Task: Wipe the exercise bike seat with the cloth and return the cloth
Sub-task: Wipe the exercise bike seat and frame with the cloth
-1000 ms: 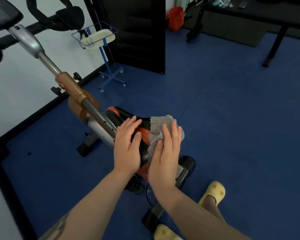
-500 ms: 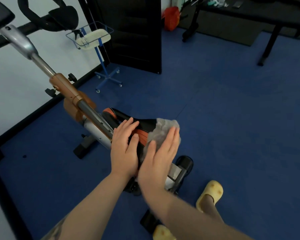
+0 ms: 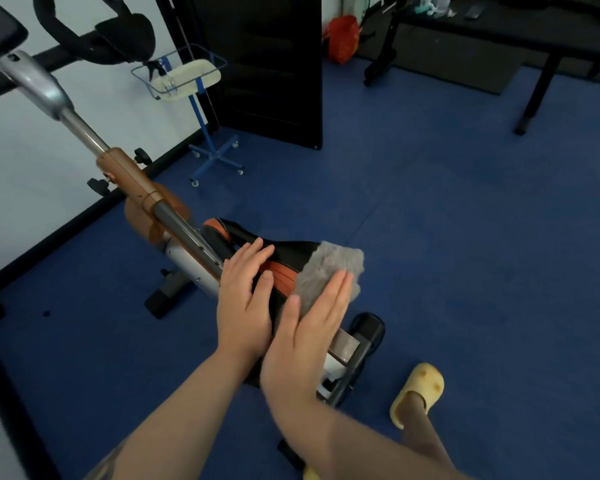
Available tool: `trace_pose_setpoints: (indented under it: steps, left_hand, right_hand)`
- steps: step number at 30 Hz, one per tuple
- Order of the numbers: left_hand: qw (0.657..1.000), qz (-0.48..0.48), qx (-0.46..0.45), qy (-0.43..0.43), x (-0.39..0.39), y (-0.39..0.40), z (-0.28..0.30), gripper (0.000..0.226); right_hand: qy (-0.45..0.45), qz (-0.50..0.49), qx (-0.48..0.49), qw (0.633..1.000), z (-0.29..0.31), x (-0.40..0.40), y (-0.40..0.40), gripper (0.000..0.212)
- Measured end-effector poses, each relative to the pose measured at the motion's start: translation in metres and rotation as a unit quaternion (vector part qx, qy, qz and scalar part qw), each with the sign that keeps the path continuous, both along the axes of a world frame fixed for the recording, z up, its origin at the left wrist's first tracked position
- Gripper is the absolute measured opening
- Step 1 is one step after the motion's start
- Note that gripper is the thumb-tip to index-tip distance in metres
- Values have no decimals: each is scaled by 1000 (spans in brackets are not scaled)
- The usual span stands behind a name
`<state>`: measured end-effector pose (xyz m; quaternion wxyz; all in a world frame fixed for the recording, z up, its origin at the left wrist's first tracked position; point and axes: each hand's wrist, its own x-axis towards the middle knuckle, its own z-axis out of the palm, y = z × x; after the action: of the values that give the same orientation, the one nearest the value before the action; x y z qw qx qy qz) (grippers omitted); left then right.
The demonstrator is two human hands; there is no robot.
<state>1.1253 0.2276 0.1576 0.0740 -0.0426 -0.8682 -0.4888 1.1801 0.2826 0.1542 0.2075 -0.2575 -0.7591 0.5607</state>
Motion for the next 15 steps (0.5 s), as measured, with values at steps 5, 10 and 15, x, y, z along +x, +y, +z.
trace_pose_setpoints:
  steps: [5, 10, 15]
  left_hand:
    - [1000, -1, 2, -2, 1, 2, 2, 38]
    - [1000, 8, 7, 2, 0, 3, 1, 38]
    - [1000, -3, 3, 15, 0, -1, -2, 36]
  right_hand:
    - [-10, -11, -4, 1000, -5, -27, 22, 58]
    - [-31, -39, -95, 994, 4, -45, 44, 44]
    - [-24, 24, -33, 999, 5, 23, -21, 68]
